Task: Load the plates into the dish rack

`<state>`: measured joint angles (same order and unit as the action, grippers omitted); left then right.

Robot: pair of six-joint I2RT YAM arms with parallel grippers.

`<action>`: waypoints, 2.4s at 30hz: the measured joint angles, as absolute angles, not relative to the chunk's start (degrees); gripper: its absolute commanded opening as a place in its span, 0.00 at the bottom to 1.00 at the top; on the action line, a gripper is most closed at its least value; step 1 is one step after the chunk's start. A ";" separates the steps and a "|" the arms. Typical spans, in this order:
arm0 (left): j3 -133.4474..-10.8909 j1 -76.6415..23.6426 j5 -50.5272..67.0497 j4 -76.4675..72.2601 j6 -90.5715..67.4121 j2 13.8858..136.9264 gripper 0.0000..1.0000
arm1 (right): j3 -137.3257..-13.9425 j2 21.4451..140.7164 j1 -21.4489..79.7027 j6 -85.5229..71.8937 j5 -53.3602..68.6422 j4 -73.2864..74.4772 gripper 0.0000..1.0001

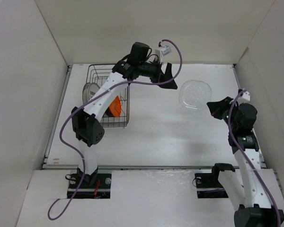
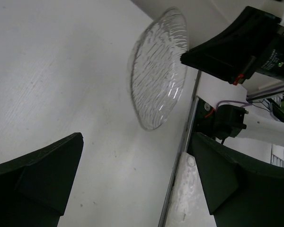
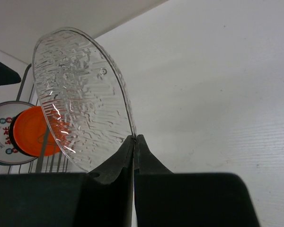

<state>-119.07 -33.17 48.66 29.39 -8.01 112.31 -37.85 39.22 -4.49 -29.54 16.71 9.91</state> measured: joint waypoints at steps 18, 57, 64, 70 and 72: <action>-118.72 -39.86 43.11 28.40 -7.97 112.55 0.77 | -39.97 41.47 1.98 -30.92 17.98 5.08 0.00; -92.33 -31.51 -45.36 41.30 -10.74 89.80 0.00 | -40.14 51.81 6.20 -34.33 8.67 4.45 1.00; -91.57 -31.35 -39.18 41.76 -12.32 95.11 0.00 | -39.92 50.87 6.26 -34.33 7.20 4.91 1.00; -91.42 -30.94 -35.57 41.85 -12.67 95.83 0.00 | -39.29 50.54 6.37 -34.33 6.37 5.63 1.00; -90.76 -30.68 -34.89 41.69 -12.73 95.83 0.00 | -39.29 50.54 6.37 -34.33 6.35 5.63 1.00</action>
